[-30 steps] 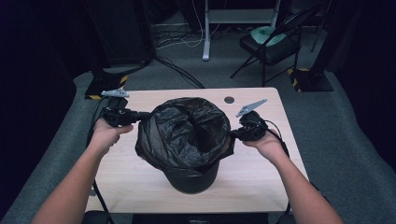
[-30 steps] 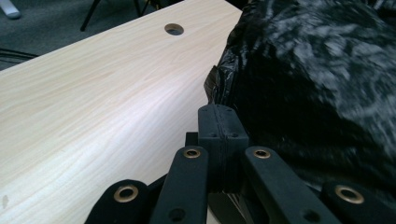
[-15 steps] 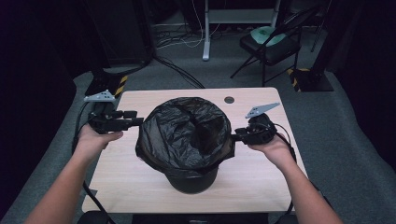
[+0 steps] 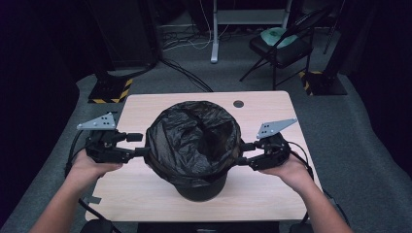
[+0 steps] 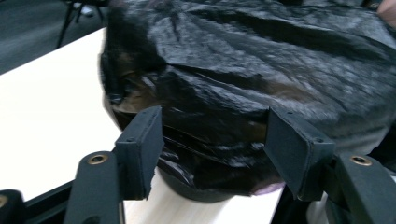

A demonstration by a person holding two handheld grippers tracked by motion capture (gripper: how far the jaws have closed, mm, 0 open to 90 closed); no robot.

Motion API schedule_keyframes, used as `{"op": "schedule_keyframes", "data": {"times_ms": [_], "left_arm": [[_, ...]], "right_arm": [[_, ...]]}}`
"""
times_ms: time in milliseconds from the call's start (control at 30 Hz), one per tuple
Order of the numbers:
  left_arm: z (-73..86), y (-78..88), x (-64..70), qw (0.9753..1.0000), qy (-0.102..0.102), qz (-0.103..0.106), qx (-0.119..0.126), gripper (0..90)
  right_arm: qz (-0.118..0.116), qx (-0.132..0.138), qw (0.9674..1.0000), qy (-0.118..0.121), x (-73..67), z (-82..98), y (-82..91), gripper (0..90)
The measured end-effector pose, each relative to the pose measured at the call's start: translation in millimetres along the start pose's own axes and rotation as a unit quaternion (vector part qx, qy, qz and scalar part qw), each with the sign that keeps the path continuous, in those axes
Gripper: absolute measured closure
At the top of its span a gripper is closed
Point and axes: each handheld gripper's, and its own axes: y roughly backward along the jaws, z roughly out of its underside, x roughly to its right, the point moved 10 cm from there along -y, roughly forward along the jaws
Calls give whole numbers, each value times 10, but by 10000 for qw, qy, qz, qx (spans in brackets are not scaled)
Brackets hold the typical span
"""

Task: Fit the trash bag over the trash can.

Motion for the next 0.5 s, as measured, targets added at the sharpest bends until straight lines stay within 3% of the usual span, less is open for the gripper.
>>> {"op": "schedule_keyframes", "data": {"times_ms": [167, 267, 400, 500], "left_arm": [[81, -23, 71, 9998, 71, 211, 12, 354], [124, -61, 109, 9997, -13, 246, -41, 365], [169, -149, 168, 9993, -134, 313, -123, 467], [183, -199, 213, 9990, -176, 409, -72, 563]], "right_arm": [[-90, -60, 9999, 110, -105, 25, -49, 414], [-77, -48, 9998, 166, -134, 23, -72, 413], [-42, -17, 9999, 147, -138, 26, -111, 439], [-26, 12, 9998, 194, -149, 43, -140, 514]]}}
